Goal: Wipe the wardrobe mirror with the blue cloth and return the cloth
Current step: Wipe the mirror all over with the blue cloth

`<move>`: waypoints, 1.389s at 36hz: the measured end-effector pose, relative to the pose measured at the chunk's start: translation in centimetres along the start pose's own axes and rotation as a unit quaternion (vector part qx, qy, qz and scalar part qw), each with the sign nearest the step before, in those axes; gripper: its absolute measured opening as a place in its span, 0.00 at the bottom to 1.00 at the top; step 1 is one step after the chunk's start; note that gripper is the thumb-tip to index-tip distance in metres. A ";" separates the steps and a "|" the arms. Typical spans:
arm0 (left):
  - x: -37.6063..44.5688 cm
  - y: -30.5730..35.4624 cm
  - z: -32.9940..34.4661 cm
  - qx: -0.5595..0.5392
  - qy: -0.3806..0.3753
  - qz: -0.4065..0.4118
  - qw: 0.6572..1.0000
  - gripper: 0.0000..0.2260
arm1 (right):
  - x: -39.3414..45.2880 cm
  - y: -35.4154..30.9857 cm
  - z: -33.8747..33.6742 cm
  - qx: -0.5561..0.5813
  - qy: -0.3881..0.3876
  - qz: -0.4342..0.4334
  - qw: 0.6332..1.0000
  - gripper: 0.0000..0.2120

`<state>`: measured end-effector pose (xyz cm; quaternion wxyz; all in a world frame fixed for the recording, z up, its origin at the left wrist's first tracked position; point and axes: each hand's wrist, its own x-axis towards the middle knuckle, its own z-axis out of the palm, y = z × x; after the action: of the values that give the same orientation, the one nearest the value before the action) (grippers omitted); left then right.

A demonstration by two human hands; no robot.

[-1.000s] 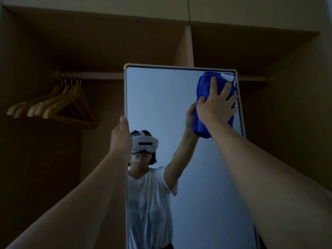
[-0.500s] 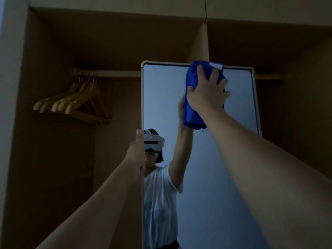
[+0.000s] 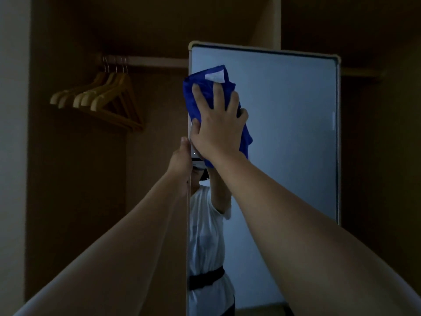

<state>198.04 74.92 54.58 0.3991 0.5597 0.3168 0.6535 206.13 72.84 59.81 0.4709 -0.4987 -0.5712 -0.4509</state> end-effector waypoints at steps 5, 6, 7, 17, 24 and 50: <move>-0.2 -0.1 0.1 -0.035 0.008 0.001 0.999 0.21 | -3.9 0.5 0.5 0.012 -0.001 -0.014 1.000 0.30; -0.2 -0.1 0.2 -0.044 0.017 -0.004 0.999 0.20 | -4.6 0.7 0.6 0.012 -0.002 -0.018 1.000 0.29; -0.1 -0.1 0.3 -0.050 0.026 -0.007 0.998 0.18 | -5.3 0.8 0.6 0.014 -0.003 -0.023 1.000 0.29; 0.4 -0.6 0.4 -0.082 0.044 -0.003 0.996 0.17 | -10.2 2.2 0.9 0.028 -0.002 -0.053 0.998 0.31; 0.7 -0.7 0.9 -0.031 0.090 0.009 0.995 0.19 | -6.0 3.7 0.4 0.014 -0.019 -0.069 0.997 0.31; 1.2 -1.9 2.1 0.040 0.227 0.074 0.970 0.22 | 2.8 21.8 -1.0 -0.043 0.002 0.216 0.975 0.30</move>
<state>200.36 76.82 53.89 0.2448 0.4337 0.3825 0.7782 227.69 74.39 63.72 0.5363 -0.6293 -0.4291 -0.3635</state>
